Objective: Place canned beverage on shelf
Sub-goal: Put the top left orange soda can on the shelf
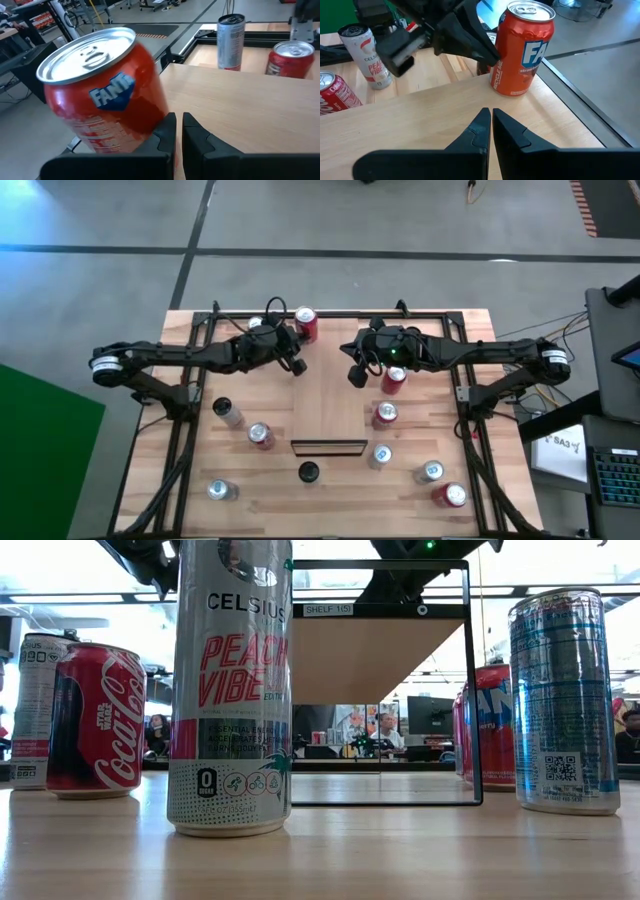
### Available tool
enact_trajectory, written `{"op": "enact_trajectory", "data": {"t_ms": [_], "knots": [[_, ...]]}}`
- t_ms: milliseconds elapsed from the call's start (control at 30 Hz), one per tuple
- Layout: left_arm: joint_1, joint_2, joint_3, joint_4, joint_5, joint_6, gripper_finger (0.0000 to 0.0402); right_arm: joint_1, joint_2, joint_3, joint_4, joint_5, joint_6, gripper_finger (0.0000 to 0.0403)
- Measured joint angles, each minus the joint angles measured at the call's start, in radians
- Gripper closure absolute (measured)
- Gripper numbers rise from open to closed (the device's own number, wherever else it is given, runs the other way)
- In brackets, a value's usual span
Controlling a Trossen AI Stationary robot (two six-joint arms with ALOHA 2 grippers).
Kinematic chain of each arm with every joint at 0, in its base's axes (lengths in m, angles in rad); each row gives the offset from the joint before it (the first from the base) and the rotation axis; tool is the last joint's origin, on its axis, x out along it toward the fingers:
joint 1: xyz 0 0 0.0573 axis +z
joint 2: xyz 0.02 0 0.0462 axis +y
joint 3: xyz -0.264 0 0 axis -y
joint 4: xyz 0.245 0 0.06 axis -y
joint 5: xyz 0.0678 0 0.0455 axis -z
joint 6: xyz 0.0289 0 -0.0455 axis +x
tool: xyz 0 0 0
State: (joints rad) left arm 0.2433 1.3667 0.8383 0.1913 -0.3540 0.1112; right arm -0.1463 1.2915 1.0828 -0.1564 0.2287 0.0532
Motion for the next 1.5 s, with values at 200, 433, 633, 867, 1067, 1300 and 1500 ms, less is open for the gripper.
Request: {"op": "enact_trajectory", "data": {"t_ms": [200, 433, 633, 867, 1067, 1300, 1500], "knots": [[-0.024, -0.027, 0.000, -0.013, 0.004, 0.003, 0.0402, 0.000, 0.000, 0.000, -0.024, 0.000, 0.007, 0.0392], [-0.008, -0.028, 0.000, -0.014, -0.003, 0.024, 0.0402, 0.000, 0.000, 0.000, -0.024, 0.000, -0.001, 0.0392], [-0.002, -0.028, 0.000, -0.008, -0.003, 0.022, 0.0402, 0.000, 0.000, 0.000, -0.025, 0.000, -0.004, 0.0392], [0.014, -0.027, 0.000, 0.002, -0.003, 0.011, 0.0402, 0.000, 0.000, -0.003, -0.025, 0.001, -0.018, 0.0392], [0.017, -0.027, 0.000, 0.002, -0.003, 0.010, 0.0402, 0.000, 0.000, -0.004, -0.026, 0.002, -0.019, 0.0392], [0.019, -0.027, 0.000, 0.002, -0.003, -0.001, 0.0402, 0.000, 0.000, -0.004, -0.026, 0.003, -0.020, 0.0392], [0.020, -0.027, 0.000, 0.009, -0.003, -0.001, 0.0402, 0.000, 0.000, -0.004, -0.026, 0.004, -0.021, 0.0392]]}}
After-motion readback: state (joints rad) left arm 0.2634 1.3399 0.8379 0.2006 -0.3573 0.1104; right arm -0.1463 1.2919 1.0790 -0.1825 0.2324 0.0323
